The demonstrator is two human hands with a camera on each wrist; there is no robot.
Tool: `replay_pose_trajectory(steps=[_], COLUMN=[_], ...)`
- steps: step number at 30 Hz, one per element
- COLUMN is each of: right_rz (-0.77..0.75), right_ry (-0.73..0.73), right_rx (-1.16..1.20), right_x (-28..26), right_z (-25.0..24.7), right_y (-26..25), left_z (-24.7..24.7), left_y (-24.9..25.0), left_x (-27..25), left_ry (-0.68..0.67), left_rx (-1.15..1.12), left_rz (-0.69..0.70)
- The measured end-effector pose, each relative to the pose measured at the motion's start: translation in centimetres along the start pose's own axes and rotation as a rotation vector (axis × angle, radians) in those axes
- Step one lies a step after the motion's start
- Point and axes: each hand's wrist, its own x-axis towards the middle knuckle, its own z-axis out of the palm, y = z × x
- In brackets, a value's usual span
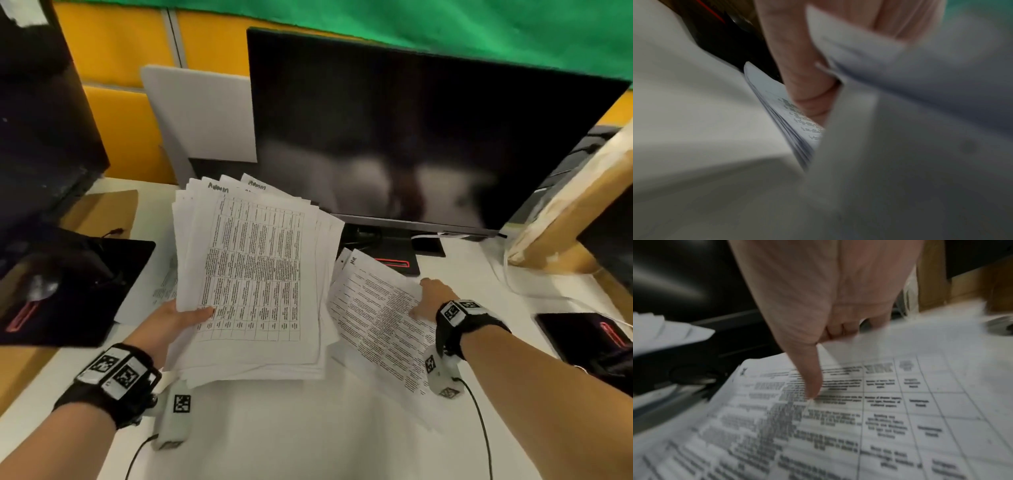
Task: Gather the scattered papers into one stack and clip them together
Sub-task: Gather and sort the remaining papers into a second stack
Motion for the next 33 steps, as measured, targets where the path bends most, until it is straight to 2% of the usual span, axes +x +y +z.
replay_pose_trajectory(steps=[4,10,15,22,24,26,29,33], right_rz=[0.028,0.057,-0.010,-0.107,-0.141,-0.186,-0.181,-0.118], right_ry=[-0.066,-0.165,0.092,0.566,0.676,0.718,0.606,0.263], right_rx=[0.033,0.098,0.083,0.010,0.132,0.358,0.712,1.017], right_x=[0.7,-0.1,-3.1,-12.0,-14.2,-15.3,-14.1,-10.8], right_z=[2.4,1.7,-0.8,-11.3,-13.6,-14.7,-13.2,-6.4], right_y=[-0.9,0.1,-0.6,-1.6,-1.3,-0.9,-0.4,-1.0], left_z=[-0.7,-0.9,-0.1,1.7,2.9,4.1,5.8,7.6], left_y=[-0.6,-2.0,-2.3,-3.0,-2.8,-2.7,-2.4,-2.1], left_x=[-0.6,-0.5,0.2,1.6,1.3,1.1,0.4,-0.7], left_ry=[-0.009,0.015,0.022,-0.027,-0.025,-0.022,-0.042,-0.073], left_rx=[0.007,0.017,0.035,0.065,0.081,0.096,0.089,0.078], left_rz=[0.002,-0.043,-0.054,-0.066,-0.060,-0.048,-0.017,0.008])
